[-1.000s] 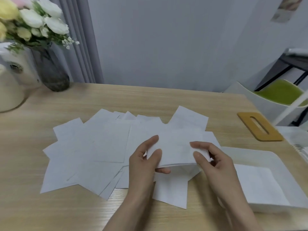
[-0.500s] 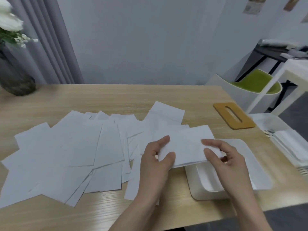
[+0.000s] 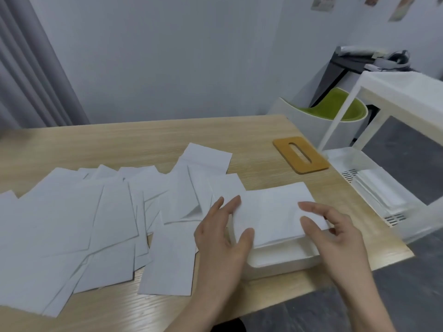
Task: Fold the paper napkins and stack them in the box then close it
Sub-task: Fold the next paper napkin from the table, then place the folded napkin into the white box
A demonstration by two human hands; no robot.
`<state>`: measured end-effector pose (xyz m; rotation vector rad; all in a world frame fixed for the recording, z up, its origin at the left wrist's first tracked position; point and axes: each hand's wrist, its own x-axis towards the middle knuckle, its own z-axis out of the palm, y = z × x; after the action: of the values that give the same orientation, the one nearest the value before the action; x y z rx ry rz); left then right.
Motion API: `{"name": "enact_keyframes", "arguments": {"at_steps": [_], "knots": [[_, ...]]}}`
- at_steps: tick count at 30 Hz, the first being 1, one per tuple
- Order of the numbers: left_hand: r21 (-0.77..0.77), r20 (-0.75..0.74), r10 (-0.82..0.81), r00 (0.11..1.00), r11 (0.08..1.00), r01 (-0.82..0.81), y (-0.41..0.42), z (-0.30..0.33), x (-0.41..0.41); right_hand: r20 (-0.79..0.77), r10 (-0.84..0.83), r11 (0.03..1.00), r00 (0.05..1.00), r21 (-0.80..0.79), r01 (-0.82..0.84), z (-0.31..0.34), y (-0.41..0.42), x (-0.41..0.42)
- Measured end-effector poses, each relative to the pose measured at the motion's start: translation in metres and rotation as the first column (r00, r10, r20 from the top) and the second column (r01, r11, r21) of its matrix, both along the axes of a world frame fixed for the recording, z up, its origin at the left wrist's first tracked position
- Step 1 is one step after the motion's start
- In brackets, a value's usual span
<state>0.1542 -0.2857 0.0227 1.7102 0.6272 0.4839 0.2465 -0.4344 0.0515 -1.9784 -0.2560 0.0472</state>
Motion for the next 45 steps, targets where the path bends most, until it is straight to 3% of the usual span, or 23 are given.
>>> {"name": "enact_keyframes", "arguments": {"at_steps": [4,7,10,18,37,45], "knots": [[0.197,-0.025,-0.061,0.998,0.978,0.065,-0.009,-0.004,-0.001,0.094,0.021,0.995,0.995,-0.097,-0.012,-0.002,-0.011,-0.001],[0.470,-0.100,-0.043,0.994,0.879,0.085,-0.013,-0.009,0.003,0.236,0.043,0.960,0.971,-0.279,0.026,-0.007,-0.016,0.001],[0.591,-0.184,-0.003,0.983,0.799,0.113,-0.016,-0.007,0.005,0.268,0.088,0.918,0.959,-0.397,0.026,-0.015,-0.019,0.003],[0.677,-0.270,0.008,0.963,0.713,0.183,-0.016,-0.006,0.005,0.320,0.114,0.837,0.941,-0.542,0.083,-0.025,-0.025,0.007],[0.753,-0.437,0.012,0.899,0.552,0.358,-0.006,0.006,0.006,0.292,0.171,0.762,0.941,-0.645,0.062,-0.021,-0.023,0.012],[0.781,-0.400,-0.045,0.915,0.506,0.366,-0.002,0.000,0.007,0.396,0.208,0.744,0.894,-0.658,0.117,-0.017,-0.015,0.003]]}}
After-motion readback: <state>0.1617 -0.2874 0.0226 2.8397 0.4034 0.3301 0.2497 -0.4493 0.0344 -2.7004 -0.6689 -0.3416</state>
